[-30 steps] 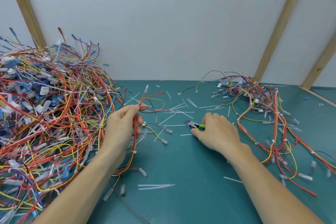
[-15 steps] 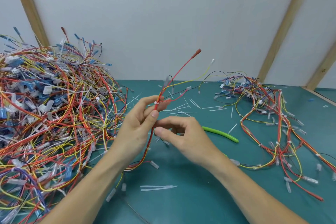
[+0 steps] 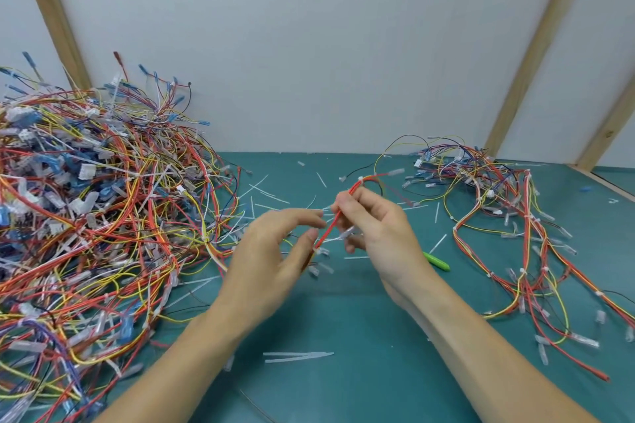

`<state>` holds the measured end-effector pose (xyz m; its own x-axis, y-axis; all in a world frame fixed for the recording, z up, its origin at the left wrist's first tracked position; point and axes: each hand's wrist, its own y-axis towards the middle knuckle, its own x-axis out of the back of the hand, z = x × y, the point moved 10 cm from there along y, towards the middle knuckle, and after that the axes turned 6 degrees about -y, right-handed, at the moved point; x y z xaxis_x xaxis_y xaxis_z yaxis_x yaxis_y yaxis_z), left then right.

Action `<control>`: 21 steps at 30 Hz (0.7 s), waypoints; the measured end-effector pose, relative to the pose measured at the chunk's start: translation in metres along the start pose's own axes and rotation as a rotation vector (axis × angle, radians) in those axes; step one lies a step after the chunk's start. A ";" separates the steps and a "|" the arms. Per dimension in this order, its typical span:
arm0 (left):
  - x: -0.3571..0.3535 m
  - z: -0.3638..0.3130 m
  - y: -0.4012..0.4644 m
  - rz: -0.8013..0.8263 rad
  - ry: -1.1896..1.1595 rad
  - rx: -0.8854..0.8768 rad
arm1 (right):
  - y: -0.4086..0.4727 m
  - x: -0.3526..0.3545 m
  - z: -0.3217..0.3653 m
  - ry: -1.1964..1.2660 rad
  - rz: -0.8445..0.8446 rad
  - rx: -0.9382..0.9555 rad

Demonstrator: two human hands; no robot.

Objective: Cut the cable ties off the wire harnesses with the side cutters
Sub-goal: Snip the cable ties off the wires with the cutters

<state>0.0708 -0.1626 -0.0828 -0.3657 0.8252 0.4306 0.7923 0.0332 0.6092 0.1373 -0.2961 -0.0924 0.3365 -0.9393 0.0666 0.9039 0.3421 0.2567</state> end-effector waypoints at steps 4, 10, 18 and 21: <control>0.020 0.013 0.002 -0.123 0.129 0.098 | 0.009 0.035 0.013 0.114 -0.143 0.074; -0.018 0.022 -0.007 0.263 0.458 0.098 | 0.010 0.073 0.026 -0.230 -0.323 0.223; -0.026 0.025 -0.009 0.398 0.453 0.125 | 0.008 0.071 0.027 -0.304 -0.315 0.273; -0.024 0.013 -0.008 0.359 0.338 0.054 | 0.012 0.081 0.026 -0.091 -0.312 0.228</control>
<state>0.0797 -0.1750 -0.1065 -0.1961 0.5609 0.8043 0.9183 -0.1825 0.3512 0.1690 -0.3686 -0.0591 0.0213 -0.9992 0.0337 0.8739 0.0350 0.4848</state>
